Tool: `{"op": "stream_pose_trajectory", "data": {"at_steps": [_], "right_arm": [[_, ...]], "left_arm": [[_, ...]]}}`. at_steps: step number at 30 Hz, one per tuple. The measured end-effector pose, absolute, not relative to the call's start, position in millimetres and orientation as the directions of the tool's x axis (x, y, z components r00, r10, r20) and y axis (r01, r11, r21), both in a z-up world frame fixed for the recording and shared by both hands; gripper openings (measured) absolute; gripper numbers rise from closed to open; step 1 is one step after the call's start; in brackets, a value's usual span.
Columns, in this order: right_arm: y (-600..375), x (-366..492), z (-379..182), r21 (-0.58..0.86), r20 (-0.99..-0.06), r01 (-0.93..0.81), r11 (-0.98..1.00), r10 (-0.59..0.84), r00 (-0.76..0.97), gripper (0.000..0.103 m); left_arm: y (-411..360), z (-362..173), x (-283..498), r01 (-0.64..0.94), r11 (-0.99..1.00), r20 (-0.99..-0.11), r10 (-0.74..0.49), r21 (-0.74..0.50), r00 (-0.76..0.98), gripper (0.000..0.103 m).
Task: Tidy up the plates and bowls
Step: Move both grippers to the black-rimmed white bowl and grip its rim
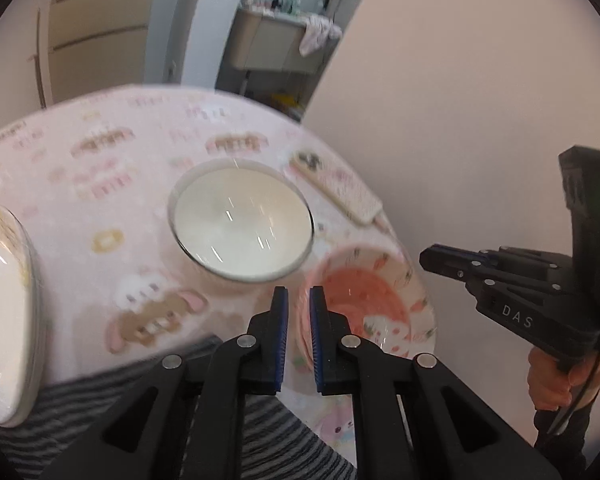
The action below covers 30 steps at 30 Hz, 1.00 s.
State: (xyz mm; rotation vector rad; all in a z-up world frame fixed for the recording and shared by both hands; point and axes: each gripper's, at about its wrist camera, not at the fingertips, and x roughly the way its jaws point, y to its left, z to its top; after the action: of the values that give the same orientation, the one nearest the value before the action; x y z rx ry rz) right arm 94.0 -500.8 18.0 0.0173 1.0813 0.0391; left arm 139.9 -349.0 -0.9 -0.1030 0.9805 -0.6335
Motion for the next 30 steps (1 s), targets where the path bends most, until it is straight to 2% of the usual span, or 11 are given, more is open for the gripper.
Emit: {"op": "stream_pose_trajectory", "data": {"at_steps": [4, 5, 7, 8, 9, 11, 17, 19, 21, 28, 30], "right_arm": [[-494.3, 106.1, 45.6, 0.087, -0.855, -0.044, 0.995, 0.097, 0.509, 0.019], [-492.1, 110.7, 49.7, 0.105, -0.851, -0.05, 0.993, 0.116, 0.512, 0.021], [-488.4, 120.7, 53.7, 0.134, -0.847, -0.054, 0.989, 0.143, 0.513, 0.023], [-487.0, 126.0, 54.2, 0.148, -0.845, -0.052, 0.988, 0.154, 0.512, 0.024], [-485.2, 131.4, 53.6, 0.16, -0.844, -0.05, 0.986, 0.163, 0.511, 0.024], [-480.0, 142.0, 49.0, 0.17, -0.846, -0.054, 0.984, 0.174, 0.504, 0.025], [-462.2, 174.8, 15.1, 0.15, -0.881, -0.042, 0.988, 0.152, 0.448, 0.025], [-460.5, 182.5, 3.7, 0.149, -0.891, -0.04, 0.988, 0.151, 0.427, 0.025], [-458.9, 188.8, -5.1, 0.149, -0.9, -0.041, 0.988, 0.153, 0.409, 0.025], [-451.4, 205.9, -25.7, 0.126, -0.922, -0.045, 0.991, 0.134, 0.364, 0.025], [-454.9, 209.3, -29.5, 0.126, -0.923, 0.0, 0.992, 0.117, 0.365, 0.025]], "left_arm": [[-327.1, 30.3, 146.4, 0.435, 0.84, -0.712, -0.52, -0.325, 0.472, 0.01], [-322.5, 35.0, 148.6, 0.425, 0.847, -0.707, -0.511, -0.318, 0.488, 0.017], [-315.4, 39.8, 153.5, 0.41, 0.856, -0.7, -0.5, -0.314, 0.509, 0.043], [-312.1, 40.1, 155.5, 0.394, 0.869, -0.696, -0.48, -0.298, 0.534, 0.062], [-311.8, 38.4, 156.3, 0.394, 0.879, -0.699, -0.458, -0.267, 0.549, 0.065], [-317.1, 28.0, 161.4, 0.406, 0.893, -0.737, -0.404, -0.192, 0.541, 0.065], [-305.4, -8.4, 192.9, 0.327, 0.898, -0.786, -0.422, -0.294, 0.452, 0.065], [-309.2, -16.8, 199.8, 0.322, 0.913, -0.803, -0.383, -0.252, 0.457, 0.059], [-310.8, -24.6, 206.6, 0.303, 0.917, -0.817, -0.375, -0.258, 0.438, 0.038], [-319.8, -42.8, 225.2, 0.285, 0.917, -0.837, -0.378, -0.279, 0.397, 0.038], [-321.9, -48.2, 231.9, 0.273, 0.918, -0.845, -0.376, -0.286, 0.38, 0.033]]}}
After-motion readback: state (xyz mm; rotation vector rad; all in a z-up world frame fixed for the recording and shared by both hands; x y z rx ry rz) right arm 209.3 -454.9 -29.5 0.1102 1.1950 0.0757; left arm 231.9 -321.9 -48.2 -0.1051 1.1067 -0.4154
